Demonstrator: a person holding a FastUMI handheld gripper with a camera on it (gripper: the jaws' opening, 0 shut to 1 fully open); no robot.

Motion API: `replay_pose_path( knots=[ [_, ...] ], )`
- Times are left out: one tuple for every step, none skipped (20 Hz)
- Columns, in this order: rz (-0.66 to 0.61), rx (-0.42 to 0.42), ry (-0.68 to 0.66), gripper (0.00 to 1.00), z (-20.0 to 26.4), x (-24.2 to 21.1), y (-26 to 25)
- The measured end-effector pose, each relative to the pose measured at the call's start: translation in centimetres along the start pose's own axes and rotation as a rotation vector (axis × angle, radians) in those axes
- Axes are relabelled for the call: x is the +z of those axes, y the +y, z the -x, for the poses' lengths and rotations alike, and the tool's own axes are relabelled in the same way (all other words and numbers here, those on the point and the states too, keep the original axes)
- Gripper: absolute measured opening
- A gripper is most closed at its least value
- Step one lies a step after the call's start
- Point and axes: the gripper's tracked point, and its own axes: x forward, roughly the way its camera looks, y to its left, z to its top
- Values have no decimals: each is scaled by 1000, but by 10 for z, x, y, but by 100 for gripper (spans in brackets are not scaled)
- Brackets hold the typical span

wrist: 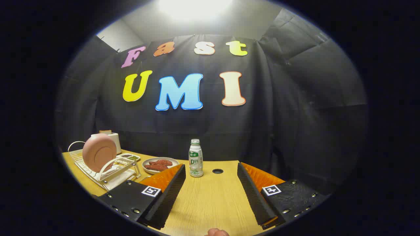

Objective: Take the plate from the dish rack, then take the spoon from the basket and place it into the plate.

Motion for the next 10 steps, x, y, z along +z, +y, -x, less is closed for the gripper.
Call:
replay_pose_path(
  knots=[
    [8, 11, 1, 96, 6, 16, 3],
    [9, 24, 3, 97, 11, 33, 9],
    [5, 29, 4, 97, 15, 48, 13],
    [-2, 43, 1, 97, 19, 64, 18],
    [-4, 46, 1, 97, 23, 79, 23],
    [-7, 50, 4, 97, 25, 89, 28],
    [-16, 55, 7, 97, 26, 100, 35],
    [-36, 50, 11, 97, 27, 109, 41],
    [-51, 47, 16, 97, 28, 118, 47],
    [-69, 49, 15, 97, 29, 126, 55]
  ],
)
